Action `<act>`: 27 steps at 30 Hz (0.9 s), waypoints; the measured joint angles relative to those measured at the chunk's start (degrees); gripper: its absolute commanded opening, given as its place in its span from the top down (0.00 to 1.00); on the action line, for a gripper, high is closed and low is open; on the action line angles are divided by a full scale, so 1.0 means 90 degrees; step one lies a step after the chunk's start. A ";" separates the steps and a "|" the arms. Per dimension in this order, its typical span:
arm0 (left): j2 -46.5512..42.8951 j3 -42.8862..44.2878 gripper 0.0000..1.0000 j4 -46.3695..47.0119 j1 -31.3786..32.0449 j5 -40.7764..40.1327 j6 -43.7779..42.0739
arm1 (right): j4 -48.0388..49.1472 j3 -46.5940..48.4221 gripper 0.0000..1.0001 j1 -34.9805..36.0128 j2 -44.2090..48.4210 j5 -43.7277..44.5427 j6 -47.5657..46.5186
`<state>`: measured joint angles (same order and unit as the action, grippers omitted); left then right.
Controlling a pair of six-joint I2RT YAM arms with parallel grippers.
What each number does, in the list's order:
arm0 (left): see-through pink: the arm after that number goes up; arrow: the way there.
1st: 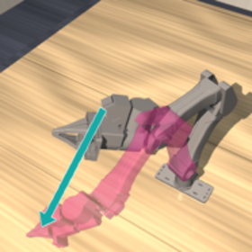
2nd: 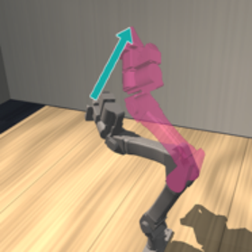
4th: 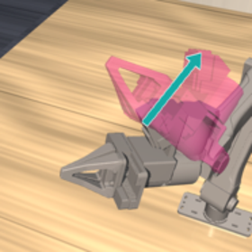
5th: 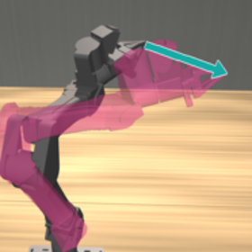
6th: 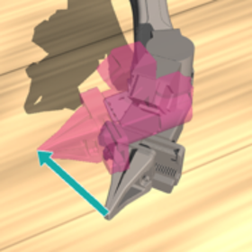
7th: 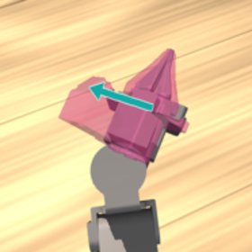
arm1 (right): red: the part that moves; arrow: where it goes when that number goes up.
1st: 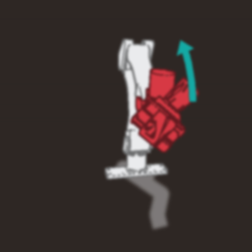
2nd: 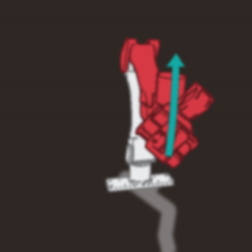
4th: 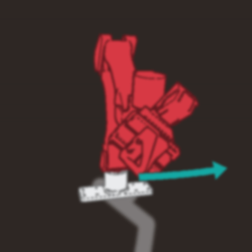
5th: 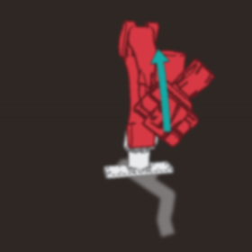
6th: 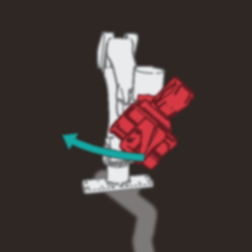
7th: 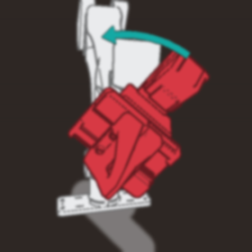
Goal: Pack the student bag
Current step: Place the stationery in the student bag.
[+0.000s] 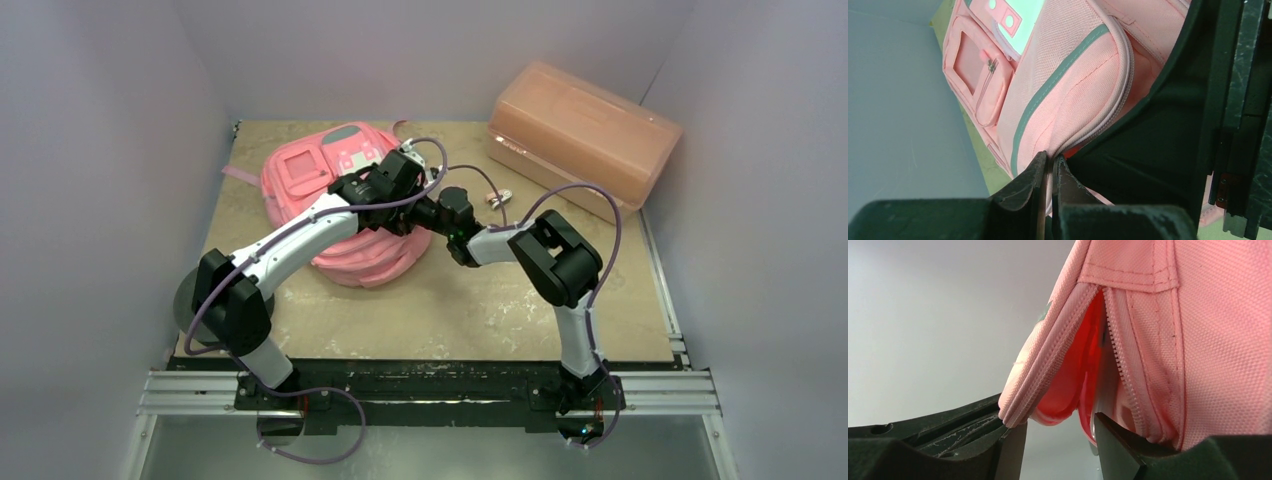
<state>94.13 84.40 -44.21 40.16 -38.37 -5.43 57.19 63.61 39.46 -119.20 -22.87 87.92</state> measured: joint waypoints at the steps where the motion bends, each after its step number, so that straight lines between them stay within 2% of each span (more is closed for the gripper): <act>1: 0.0000 0.0000 1.00 -0.0005 0.0000 0.0010 0.0002 | -0.0051 0.0000 0.46 0.0000 0.0017 -0.0019 -0.0078; 6: 0.0000 0.0000 1.00 -0.0032 0.0007 0.0107 0.0019 | -0.0289 -0.0102 0.51 0.0000 0.0228 -0.0049 -0.0476; 9: 0.0000 0.0000 1.00 -0.0034 0.0012 0.0151 0.0029 | -0.0622 -0.0078 0.64 -0.0005 0.0381 -0.0102 -0.0882; 12: 0.0000 0.0000 1.00 -0.0049 0.0017 0.0209 0.0032 | -0.1350 0.0226 0.68 -0.0012 0.0454 -0.0153 -0.1447; 21: 0.0000 0.0000 1.00 -0.0053 0.0017 0.0233 0.0029 | -0.2718 0.0160 0.64 -0.0238 0.1324 -0.0056 -0.2822; 25: 0.0000 0.0000 1.00 -0.0053 0.0017 0.0236 0.0032 | -0.3456 -0.0114 0.60 -0.0644 0.1957 0.0194 -0.3541; 27: 0.0000 0.0000 1.00 -0.0053 0.0017 0.0236 0.0032 | -0.3905 -0.0165 0.53 -0.0894 0.2249 0.0401 -0.3883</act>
<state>94.13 84.40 -44.69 40.32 -36.25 -5.15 22.04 62.13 31.42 -98.96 -19.27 52.97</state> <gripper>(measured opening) 0.029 0.399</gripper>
